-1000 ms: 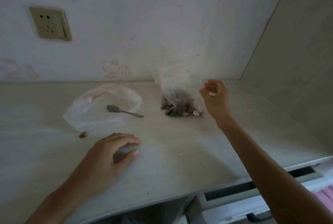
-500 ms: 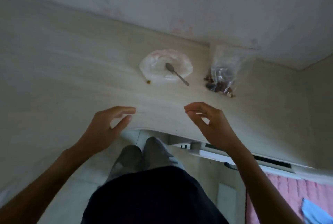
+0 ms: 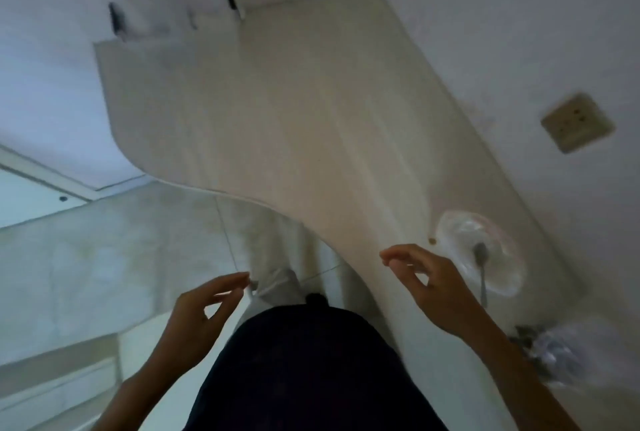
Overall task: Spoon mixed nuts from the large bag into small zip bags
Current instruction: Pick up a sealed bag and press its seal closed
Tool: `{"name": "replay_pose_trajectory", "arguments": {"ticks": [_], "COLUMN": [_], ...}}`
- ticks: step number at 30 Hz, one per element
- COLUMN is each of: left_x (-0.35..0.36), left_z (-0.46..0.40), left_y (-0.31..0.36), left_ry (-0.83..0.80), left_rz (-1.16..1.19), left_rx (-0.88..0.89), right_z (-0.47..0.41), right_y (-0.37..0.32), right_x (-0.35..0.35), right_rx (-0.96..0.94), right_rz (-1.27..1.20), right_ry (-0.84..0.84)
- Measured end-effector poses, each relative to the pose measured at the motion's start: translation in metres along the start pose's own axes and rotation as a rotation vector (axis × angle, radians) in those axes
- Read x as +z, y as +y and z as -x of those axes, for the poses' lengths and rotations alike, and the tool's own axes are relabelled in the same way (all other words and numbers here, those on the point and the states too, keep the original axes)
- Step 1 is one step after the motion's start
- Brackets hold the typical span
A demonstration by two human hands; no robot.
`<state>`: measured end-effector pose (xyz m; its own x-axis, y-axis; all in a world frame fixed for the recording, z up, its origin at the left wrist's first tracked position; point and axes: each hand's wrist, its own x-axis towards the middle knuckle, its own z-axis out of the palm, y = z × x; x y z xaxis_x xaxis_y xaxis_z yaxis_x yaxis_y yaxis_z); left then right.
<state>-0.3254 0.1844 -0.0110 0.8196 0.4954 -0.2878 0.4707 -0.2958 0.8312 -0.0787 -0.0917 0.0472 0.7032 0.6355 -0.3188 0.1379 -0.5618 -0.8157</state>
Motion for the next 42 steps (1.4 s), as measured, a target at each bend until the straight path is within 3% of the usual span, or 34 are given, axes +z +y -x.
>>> {"name": "replay_pose_trajectory", "arguments": {"ticks": [5, 12, 17, 25, 26, 34, 42], "left_x": [0.001, -0.019, -0.063, -0.187, -0.236, -0.418, -0.492], "left_z": [0.045, 0.063, 0.030, -0.048, -0.073, -0.156, -0.277], "left_y": [-0.013, -0.040, -0.056, -0.105, -0.127, -0.168, -0.178], "left_ry": [0.289, 0.568, 0.643, 0.573, 0.495, 0.224, 0.004], "left_rz": [0.167, 0.249, 0.278, 0.245, 0.248, 0.126, 0.018], "left_rx": [-0.132, -0.265, -0.255, -0.166, -0.155, -0.090, -0.023], "right_z": [-0.084, -0.145, -0.175, -0.230, -0.255, -0.291, -0.341], "right_y": [-0.048, -0.119, -0.142, -0.200, -0.219, -0.294, -0.309], "right_x": [0.009, 0.096, 0.133, 0.214, 0.244, 0.326, 0.357], "right_rx": [-0.220, -0.415, -0.420, -0.390, -0.343, -0.128, 0.065], "right_rz": [0.081, 0.052, 0.045, 0.072, 0.056, -0.144, -0.249], "right_ry": [-0.225, -0.467, -0.448, -0.295, -0.245, -0.090, 0.337]}}
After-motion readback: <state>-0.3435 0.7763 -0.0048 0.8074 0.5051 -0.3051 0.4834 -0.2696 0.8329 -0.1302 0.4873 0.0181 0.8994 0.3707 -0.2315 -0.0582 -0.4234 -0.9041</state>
